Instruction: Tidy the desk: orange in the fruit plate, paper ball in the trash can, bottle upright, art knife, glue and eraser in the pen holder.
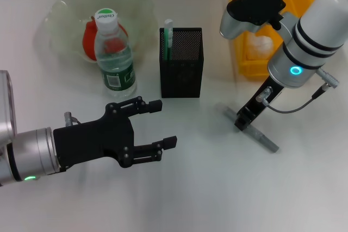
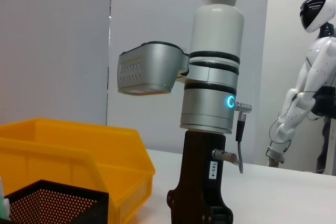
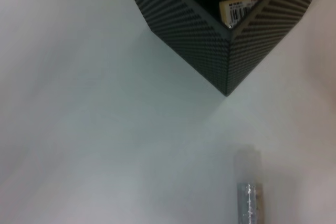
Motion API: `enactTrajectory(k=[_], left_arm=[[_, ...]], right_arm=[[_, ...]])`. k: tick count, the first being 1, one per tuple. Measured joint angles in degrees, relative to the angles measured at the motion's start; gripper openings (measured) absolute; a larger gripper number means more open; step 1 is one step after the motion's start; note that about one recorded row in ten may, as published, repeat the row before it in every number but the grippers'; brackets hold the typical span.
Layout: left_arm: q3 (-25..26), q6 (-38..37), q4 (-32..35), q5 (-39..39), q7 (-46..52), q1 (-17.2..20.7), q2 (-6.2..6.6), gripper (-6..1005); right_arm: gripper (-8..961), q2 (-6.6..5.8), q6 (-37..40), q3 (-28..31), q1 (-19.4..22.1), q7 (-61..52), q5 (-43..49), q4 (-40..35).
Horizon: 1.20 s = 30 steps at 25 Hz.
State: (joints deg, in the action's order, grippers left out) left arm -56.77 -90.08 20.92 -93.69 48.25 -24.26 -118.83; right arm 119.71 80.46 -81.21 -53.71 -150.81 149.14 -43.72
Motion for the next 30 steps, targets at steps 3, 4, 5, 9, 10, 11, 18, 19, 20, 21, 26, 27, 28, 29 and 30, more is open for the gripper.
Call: enactTrajectory(k=[3, 4, 5, 9, 10, 11, 18, 19, 20, 21, 26, 27, 28, 29, 30], left_arm=[[0.0, 0.0, 0.0, 0.0, 0.0, 0.0, 0.0, 782], [0.0, 0.0, 0.0, 0.0, 0.0, 0.0, 0.0, 782], [0.0, 0.0, 0.0, 0.0, 0.0, 0.0, 0.0, 782], [0.0, 0.1, 0.0, 0.0, 0.0, -0.2, 0.0, 782], [0.0, 0.1, 0.0, 0.0, 0.0, -0.3, 0.0, 782], [0.0, 0.1, 0.0, 0.0, 0.0, -0.3, 0.0, 782], [0.0, 0.2, -0.1, 0.0, 0.0, -0.2, 0.0, 782], [0.0, 0.2, -0.1, 0.0, 0.0, -0.2, 0.0, 782], [0.0, 0.2, -0.1, 0.0, 0.0, -0.2, 0.0, 782], [0.0, 0.3, -0.1, 0.0, 0.0, -0.2, 0.01, 782], [0.0, 0.7, -0.1, 0.0, 0.0, -0.3, -0.01, 782], [0.0, 0.8, -0.1, 0.0, 0.0, -0.3, -0.03, 782], [0.0, 0.8, -0.2, 0.0, 0.0, -0.3, -0.05, 782], [0.0, 0.9, -0.2, 0.0, 0.0, -0.3, -0.1, 782], [0.0, 1.0, -0.2, 0.0, 0.0, -0.4, -0.13, 782]], right_arm=[[169, 0.0, 0.0, 0.0, 0.0, 0.1, 0.0, -0.2], [164, 0.0, 0.0, 0.0, 0.0, 0.1, 0.0, -0.2], [159, 0.0, 0.0, 0.0, 0.0, 0.1, 0.0, -0.3], [150, 0.0, 0.0, 0.0, 0.3, 0.2, 0.0, -0.7], [149, -0.01, -0.1, 0.0, 0.5, 0.2, 0.0, -1.3], [148, 0.0, -0.1, 0.0, 1.1, 0.2, 0.0, -2.4], [140, -0.4, 0.4, 1.1, 13.2, 0.1, -5.2, -24.2], [139, -0.41, 0.0, 1.3, 15.3, 0.5, -6.4, -27.2], [139, -0.45, -1.0, 1.9, 17.5, 1.5, -8.2, -31.2], [138, -0.42, -2.1, 2.7, 19.8, 3.0, -10.5, -34.1], [132, -0.42, -9.6, 6.5, 28.4, 19.6, -31.6, -36.3], [131, -0.43, -10.8, 7.0, 29.2, 23.5, -35.9, -35.0], [130, -0.42, -11.9, 7.4, 30.1, 28.7, -41.5, -32.6], [130, -0.42, -12.9, 8.1, 30.6, 35.5, -47.8, -29.1], [129, -0.43, -13.4, 8.7, 30.8, 41.0, -52.8, -25.6]])
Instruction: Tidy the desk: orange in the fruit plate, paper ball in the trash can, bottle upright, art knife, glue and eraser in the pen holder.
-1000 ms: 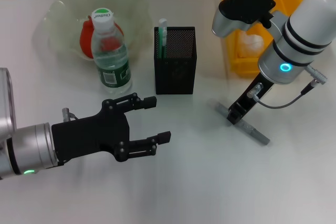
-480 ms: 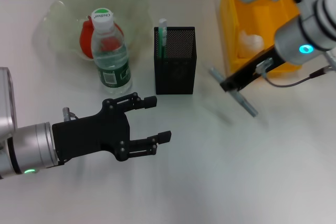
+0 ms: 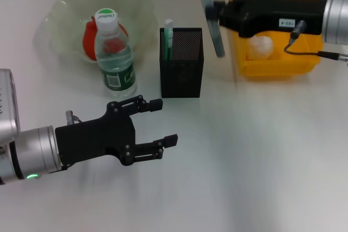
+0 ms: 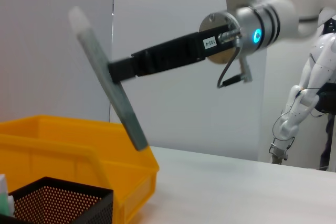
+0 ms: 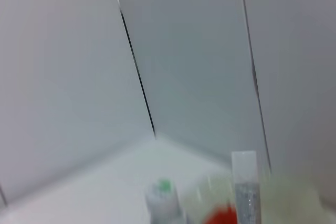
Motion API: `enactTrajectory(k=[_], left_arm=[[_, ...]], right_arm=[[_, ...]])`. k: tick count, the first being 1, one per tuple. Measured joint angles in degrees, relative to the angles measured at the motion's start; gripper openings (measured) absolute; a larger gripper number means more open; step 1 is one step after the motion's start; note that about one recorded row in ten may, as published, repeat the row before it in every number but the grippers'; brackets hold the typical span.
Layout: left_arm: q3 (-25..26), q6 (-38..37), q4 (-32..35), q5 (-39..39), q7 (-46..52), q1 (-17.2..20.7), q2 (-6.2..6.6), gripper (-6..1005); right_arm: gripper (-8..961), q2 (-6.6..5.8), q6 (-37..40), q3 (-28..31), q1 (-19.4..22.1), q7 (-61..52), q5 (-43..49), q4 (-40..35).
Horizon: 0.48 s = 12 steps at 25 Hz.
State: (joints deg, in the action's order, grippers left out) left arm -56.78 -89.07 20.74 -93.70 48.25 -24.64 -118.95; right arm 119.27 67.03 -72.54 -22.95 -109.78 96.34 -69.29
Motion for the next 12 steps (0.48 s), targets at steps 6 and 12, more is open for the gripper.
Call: enactTrajectory(k=[6, 12], left_arm=[[0.0, 0.0, 0.0, 0.0, 0.0, 0.0, -0.05, 781], [0.0, 0.0, 0.0, 0.0, 0.0, -0.2, -0.05, 781]], right_arm=[[125, -0.18, 2.4, 4.9, -4.5, 20.3, -20.7, 22.3], [124, -0.15, 3.9, 6.3, -9.7, 32.4, -22.7, 34.8]])
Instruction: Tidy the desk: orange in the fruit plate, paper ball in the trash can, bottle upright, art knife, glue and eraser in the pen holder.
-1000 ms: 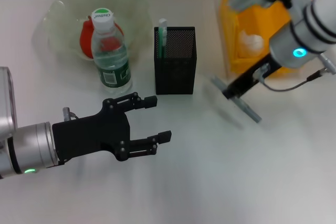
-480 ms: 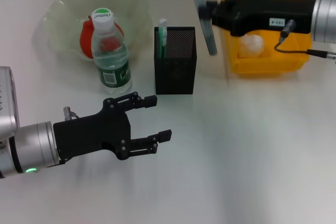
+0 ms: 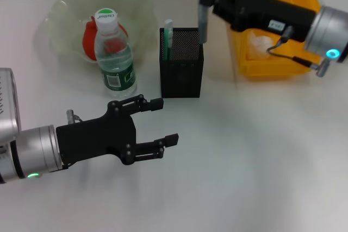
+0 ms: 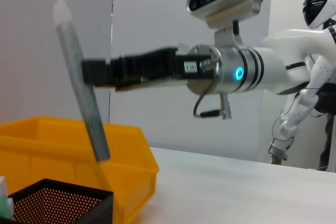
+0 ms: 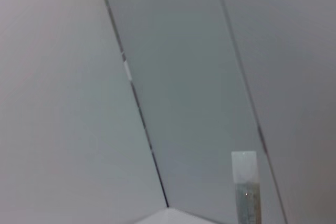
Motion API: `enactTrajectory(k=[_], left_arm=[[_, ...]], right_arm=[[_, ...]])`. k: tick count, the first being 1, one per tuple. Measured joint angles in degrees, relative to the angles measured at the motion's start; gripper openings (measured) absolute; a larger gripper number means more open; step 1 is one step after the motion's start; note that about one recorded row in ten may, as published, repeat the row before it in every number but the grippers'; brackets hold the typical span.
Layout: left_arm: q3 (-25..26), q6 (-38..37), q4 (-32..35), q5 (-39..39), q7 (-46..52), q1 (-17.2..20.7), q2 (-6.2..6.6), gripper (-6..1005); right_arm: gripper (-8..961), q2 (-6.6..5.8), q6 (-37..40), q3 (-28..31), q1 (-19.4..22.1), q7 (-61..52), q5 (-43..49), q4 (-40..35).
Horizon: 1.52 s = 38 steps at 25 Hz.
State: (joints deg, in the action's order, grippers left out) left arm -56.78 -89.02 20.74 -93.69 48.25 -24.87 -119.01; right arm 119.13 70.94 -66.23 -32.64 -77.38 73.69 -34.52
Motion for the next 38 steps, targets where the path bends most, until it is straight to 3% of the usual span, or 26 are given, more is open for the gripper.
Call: enactTrajectory(k=[6, 15, 23, 26, 31, 38], left_arm=[[0.0, 0.0, 0.0, 0.0, 0.0, -0.1, 0.0, 781], [0.0, 0.1, 0.0, 0.5, 0.0, -0.1, 0.01, 781], [0.0, 0.1, 0.0, 0.5, 0.0, -0.1, 0.0, 781], [0.0, 0.1, 0.0, 0.5, 0.0, -0.2, 0.0, 781], [-0.2, -0.2, 0.0, 0.5, 0.2, -0.2, 0.0, 781], [-0.3, -1.5, 0.0, 1.5, 0.3, -0.8, 0.05, 781]], right_arm=[[123, 0.41, -0.6, -1.1, -2.5, 9.8, 0.0, 4.6], [123, 0.33, -5.3, -5.0, -3.6, 10.9, 0.0, 5.1], [516, 0.37, -5.9, -5.3, -3.0, 10.8, -0.1, 4.9], [547, 0.34, -5.5, -4.9, -2.1, 10.6, -0.2, 4.0], [598, 0.07, -0.9, -5.2, 3.3, 8.0, -0.1, -3.3], [628, 0.04, 14.5, -2.4, 16.2, 7.7, 0.0, -14.3]])
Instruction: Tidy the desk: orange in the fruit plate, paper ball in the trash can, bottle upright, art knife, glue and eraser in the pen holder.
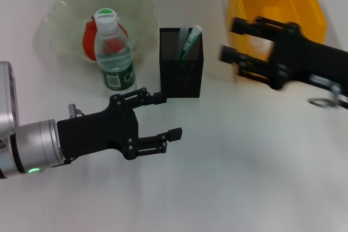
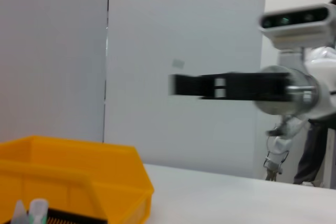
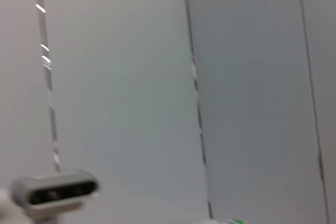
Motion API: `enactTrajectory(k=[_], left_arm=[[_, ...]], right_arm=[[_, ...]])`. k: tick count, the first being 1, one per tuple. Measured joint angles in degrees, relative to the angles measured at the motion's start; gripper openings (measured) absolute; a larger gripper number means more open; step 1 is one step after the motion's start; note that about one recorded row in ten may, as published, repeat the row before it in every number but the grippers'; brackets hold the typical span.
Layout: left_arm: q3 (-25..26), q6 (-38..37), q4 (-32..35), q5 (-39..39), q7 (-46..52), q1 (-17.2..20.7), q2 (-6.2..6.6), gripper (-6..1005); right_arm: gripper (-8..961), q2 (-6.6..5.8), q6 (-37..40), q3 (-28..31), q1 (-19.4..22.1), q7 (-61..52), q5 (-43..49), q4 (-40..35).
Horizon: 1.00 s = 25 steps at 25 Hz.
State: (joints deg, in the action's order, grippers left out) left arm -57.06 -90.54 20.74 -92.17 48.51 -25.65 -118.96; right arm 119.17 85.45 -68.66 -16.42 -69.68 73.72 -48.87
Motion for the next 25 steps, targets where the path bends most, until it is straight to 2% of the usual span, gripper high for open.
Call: enactTrajectory(k=[4, 7, 12, 15, 17, 20, 25], left_arm=[[-0.1, -0.9, 0.0, 0.4, 0.1, -0.5, 0.04, 781], [-0.2, -1.3, 0.0, 0.4, 0.6, -0.7, -0.05, 781], [-0.2, -3.2, -0.4, 0.4, 1.8, -0.8, -0.08, 781], [-0.2, -3.8, -0.5, 0.4, 1.9, -0.8, -0.01, 781], [-1.2, -6.1, -0.5, 0.0, 1.9, -0.3, 0.37, 781], [-3.7, -6.8, -0.1, 0.0, 1.9, 0.4, 0.7, 781], [-4.1, -7.5, 1.1, -0.1, 1.9, 2.1, 0.95, 781]], right_arm=[[629, 0.08, 12.6, 7.4, 4.0, -0.4, 4.1, -0.2], [631, 0.04, 17.2, 13.0, 4.5, -7.1, 15.7, -1.2], [633, 0.14, 21.7, 14.4, 5.1, -5.5, 18.7, 0.4], [797, 0.29, 23.9, 13.8, 5.8, -0.4, 18.7, 1.7], [805, 0.03, 25.0, 13.8, 5.2, 5.6, 18.8, 6.9], [818, -0.09, 24.6, 14.0, 5.1, 10.4, 19.7, 10.4], [839, 0.0, 22.1, 14.2, 5.7, 13.5, 20.3, 12.5]])
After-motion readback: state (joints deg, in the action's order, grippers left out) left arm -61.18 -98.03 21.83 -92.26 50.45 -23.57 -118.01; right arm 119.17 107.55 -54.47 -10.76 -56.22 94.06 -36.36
